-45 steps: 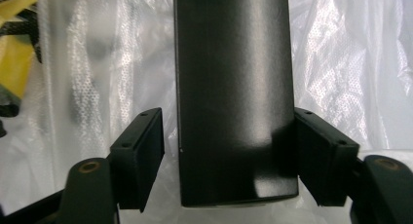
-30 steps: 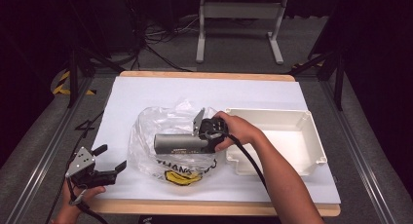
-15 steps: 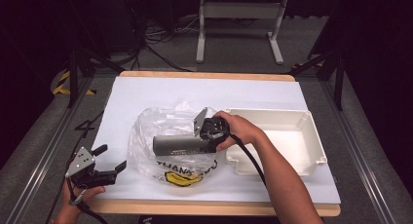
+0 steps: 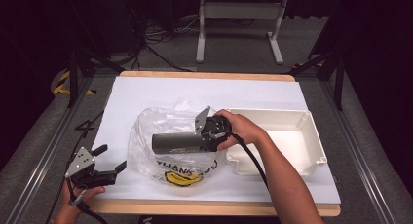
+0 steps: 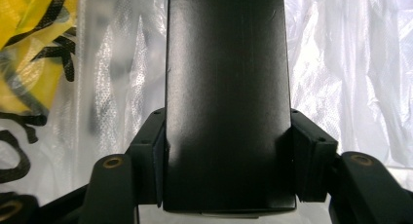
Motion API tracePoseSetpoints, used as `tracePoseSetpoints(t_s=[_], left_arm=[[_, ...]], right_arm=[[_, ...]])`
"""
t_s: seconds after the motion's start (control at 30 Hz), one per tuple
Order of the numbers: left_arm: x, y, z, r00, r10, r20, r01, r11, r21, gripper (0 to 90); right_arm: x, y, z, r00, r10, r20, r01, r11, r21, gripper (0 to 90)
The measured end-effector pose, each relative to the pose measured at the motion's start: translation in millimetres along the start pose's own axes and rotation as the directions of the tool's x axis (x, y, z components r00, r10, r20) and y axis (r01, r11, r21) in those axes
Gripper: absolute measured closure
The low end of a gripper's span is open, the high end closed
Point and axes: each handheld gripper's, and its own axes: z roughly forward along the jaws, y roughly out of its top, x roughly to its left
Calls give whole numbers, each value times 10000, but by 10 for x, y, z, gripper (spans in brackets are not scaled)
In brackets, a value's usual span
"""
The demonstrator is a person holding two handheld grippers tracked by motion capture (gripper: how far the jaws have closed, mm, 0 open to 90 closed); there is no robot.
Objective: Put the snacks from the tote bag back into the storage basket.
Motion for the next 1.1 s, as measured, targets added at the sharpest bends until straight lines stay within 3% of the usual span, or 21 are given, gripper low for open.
tracePoseSetpoints(t_s=[1.1], left_arm=[[-7,-2,-9,10000,29,-38,-29,10000,-63,82]], right_arm=[[124,13,-487,9973,-445,591,488,9961,-739,428]])
